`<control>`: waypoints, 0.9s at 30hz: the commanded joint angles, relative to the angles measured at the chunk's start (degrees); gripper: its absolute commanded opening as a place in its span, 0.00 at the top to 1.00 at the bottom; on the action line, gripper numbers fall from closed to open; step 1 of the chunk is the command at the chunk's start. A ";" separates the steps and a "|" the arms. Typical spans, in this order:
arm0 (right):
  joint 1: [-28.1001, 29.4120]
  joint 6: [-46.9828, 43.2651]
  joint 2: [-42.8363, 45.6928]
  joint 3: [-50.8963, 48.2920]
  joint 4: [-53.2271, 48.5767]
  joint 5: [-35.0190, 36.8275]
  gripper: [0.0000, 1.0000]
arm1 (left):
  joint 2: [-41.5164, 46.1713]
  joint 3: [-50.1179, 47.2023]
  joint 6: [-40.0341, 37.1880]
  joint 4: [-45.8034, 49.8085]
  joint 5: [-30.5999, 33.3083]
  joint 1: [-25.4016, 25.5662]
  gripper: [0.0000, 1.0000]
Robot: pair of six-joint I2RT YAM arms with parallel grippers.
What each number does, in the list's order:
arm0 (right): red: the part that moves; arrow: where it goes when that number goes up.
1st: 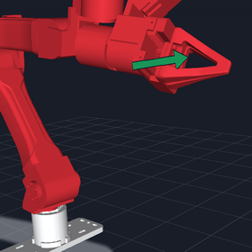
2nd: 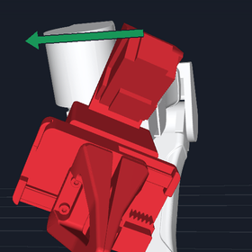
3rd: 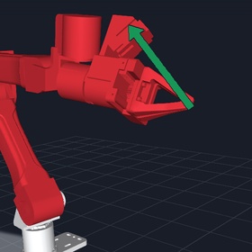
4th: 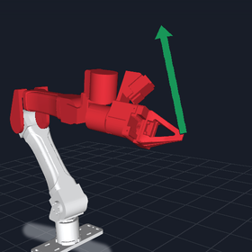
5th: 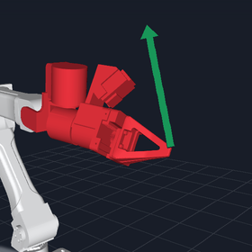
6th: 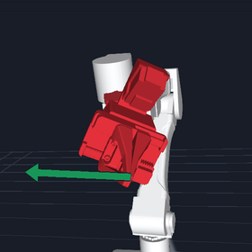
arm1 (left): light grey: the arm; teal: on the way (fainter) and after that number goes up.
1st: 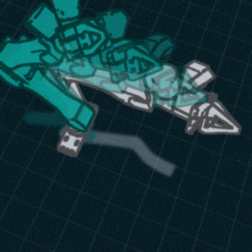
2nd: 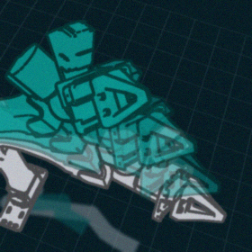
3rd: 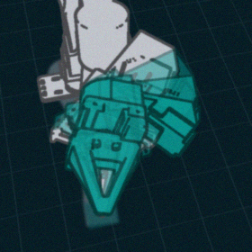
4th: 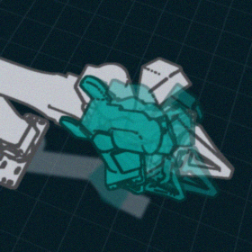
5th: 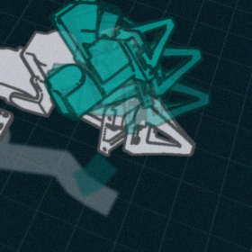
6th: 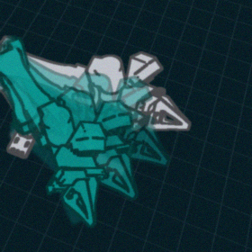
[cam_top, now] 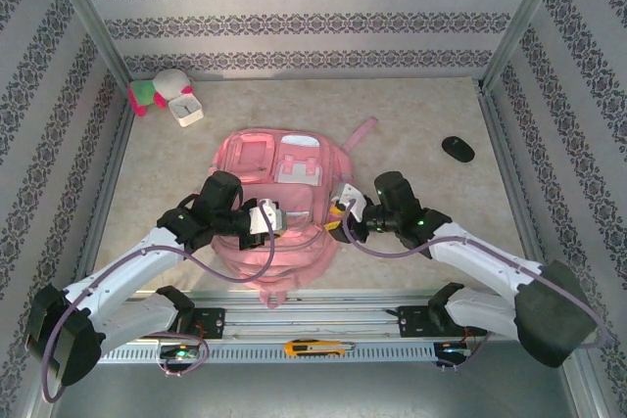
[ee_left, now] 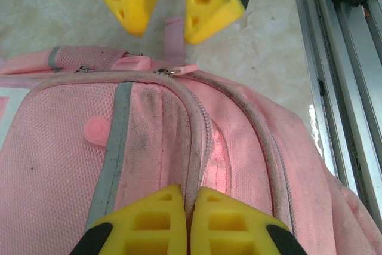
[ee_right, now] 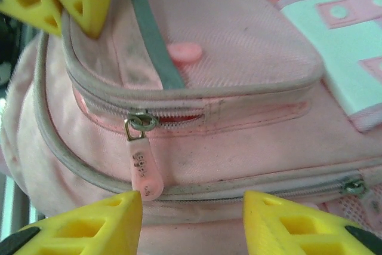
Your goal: Pack books, pencil case, and school supplies into a backpack
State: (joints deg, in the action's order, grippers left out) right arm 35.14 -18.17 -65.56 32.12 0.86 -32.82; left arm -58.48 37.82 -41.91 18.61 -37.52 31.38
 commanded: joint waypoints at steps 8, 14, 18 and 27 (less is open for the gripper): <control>3.35 -4.88 -9.24 4.86 4.50 -3.82 0.53 | 0.99 -0.30 3.06 -3.47 -4.79 -0.52 1.00; 3.21 -1.95 -8.94 4.41 4.44 -8.09 0.50 | 0.78 -0.61 3.24 -4.11 -4.63 -0.49 1.00; 3.32 0.45 -6.28 2.71 3.03 -7.96 0.48 | 0.30 -0.59 3.08 -4.32 -4.57 -0.49 1.00; 6.72 3.77 -3.79 0.44 5.81 -1.99 0.49 | -0.01 -0.54 3.55 -5.07 -4.82 -0.51 1.00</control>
State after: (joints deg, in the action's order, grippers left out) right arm 40.53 -16.01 -69.06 33.10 3.95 -36.34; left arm -58.65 37.26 -39.90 17.17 -38.37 31.38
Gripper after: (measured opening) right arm 0.518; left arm 0.052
